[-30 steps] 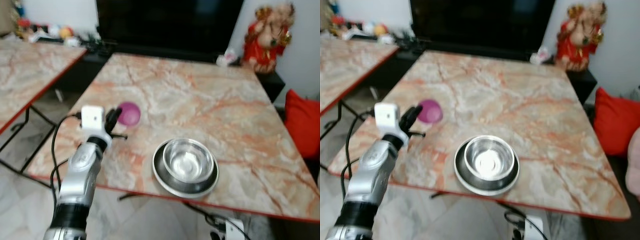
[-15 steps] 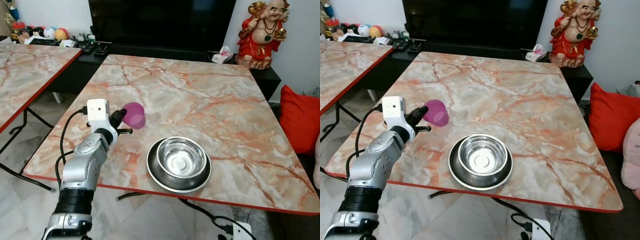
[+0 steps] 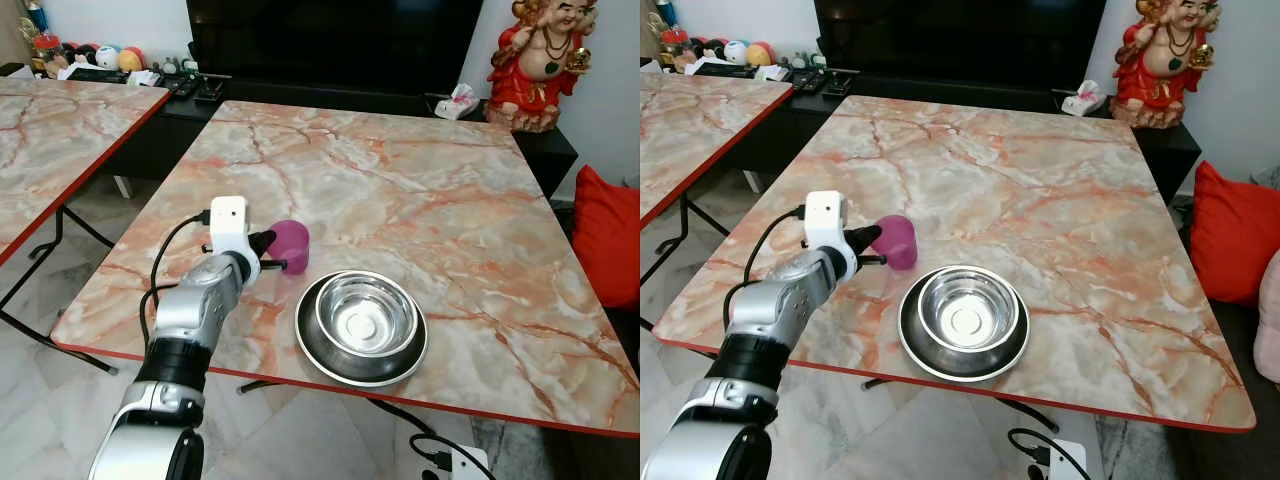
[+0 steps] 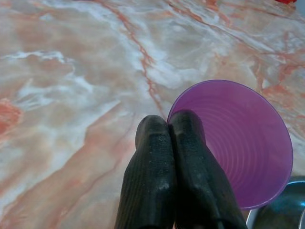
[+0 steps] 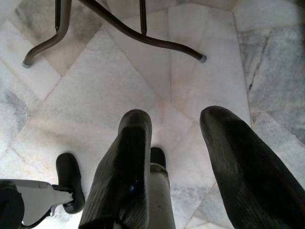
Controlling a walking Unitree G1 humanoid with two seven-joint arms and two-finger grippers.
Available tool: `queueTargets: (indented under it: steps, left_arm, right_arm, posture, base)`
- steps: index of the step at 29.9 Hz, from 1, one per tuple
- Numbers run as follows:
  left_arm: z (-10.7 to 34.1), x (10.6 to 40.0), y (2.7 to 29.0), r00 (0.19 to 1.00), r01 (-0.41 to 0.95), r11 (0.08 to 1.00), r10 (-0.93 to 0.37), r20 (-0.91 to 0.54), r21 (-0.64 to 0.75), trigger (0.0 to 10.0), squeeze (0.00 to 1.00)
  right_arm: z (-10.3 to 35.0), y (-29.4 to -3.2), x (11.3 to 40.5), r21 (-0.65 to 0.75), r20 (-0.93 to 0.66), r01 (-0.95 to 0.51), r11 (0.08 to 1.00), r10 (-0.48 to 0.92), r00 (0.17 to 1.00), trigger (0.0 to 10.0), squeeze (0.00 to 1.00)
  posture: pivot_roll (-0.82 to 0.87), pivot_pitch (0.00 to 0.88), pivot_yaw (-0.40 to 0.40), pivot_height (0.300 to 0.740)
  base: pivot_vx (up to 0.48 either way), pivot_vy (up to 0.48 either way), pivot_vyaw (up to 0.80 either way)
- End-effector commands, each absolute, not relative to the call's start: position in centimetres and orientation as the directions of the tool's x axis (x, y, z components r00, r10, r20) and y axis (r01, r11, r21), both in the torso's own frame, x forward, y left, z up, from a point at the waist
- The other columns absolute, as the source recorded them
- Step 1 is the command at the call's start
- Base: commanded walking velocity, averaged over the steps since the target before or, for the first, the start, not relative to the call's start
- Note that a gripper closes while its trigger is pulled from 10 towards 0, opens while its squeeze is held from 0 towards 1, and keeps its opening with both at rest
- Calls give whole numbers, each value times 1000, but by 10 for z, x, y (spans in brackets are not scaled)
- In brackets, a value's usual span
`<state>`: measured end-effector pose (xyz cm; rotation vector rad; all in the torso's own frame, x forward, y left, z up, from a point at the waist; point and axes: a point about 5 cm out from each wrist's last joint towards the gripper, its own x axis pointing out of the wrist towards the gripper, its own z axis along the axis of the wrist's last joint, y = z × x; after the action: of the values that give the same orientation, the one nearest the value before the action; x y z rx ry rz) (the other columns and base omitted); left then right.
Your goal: Setting the table
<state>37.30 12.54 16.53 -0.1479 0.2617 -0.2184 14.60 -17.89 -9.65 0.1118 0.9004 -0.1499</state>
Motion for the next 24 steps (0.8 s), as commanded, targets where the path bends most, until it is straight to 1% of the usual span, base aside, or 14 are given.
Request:
queueTargets:
  steps: [1, 6, 9, 15, 17, 18, 20, 22, 23, 24]
  left_arm:
    - [165, 375, 122, 934, 202, 968, -237, -267, -150, 10000, 0]
    - [161, 375, 123, 929, 192, 971, -227, -292, -146, 10000, 0]
    - [163, 375, 127, 930, 181, 973, -217, -298, -144, 10000, 0]
    - [165, 375, 128, 929, 187, 973, -220, -297, -134, 10000, 0]
    - [165, 376, 129, 929, 187, 973, -219, -299, -131, 10000, 149]
    - [166, 376, 129, 929, 187, 974, -219, -299, -131, 10000, 149]
    - [166, 376, 129, 929, 188, 973, -220, -299, -132, 10000, 188]
    - [168, 376, 128, 930, 189, 973, -221, -295, -134, 10000, 380]
    - [169, 376, 127, 931, 191, 972, -223, -289, -137, 10000, 439]
    - [170, 376, 127, 932, 191, 972, -224, -286, -139, 10000, 439]
  right_arm:
    - [-97, -178, 144, 30, -788, 176, 984, -85, 609, 10000, 0]
    - [-99, -172, 142, 30, -793, 176, 984, -84, 603, 10000, 0]
    - [-97, -178, 144, 27, -791, 177, 984, -88, 605, 10000, 0]
    - [-97, -180, 145, 26, -790, 177, 984, -88, 606, 10000, 0]
    - [-97, -180, 145, 26, -790, 177, 984, -88, 607, 10000, 0]
    - [-97, -180, 145, 26, -790, 178, 984, -89, 607, 10000, 0]
    - [-97, -181, 144, 25, -791, 179, 983, -90, 606, 10000, 0]
    - [-97, -181, 144, 25, -791, 180, 983, -91, 604, 10000, 0]
    - [-97, -181, 144, 24, -792, 179, 984, -90, 604, 10000, 0]
    - [-97, -181, 144, 24, -792, 179, 984, -90, 604, 10000, 0]
  posture:
    - [122, 0, -41, 740]
    - [123, 0, -42, 740]
    - [127, 0, -45, 740]
    - [127, 0, -45, 740]
    - [125, 0, -44, 740]
    - [125, 0, -44, 740]
    - [125, 0, -44, 740]
    - [126, 0, -44, 740]
    - [127, 0, -45, 740]
    - [127, 0, -45, 740]
  base:
    - [0, 0, 0]
    - [0, 0, 0]
    - [0, 0, 0]
    - [0, 0, 0]
    - [0, 0, 0]
    - [0, 0, 0]
    - [0, 0, 0]
    - [0, 0, 0]
    - [0, 0, 0]
    - [0, 0, 0]
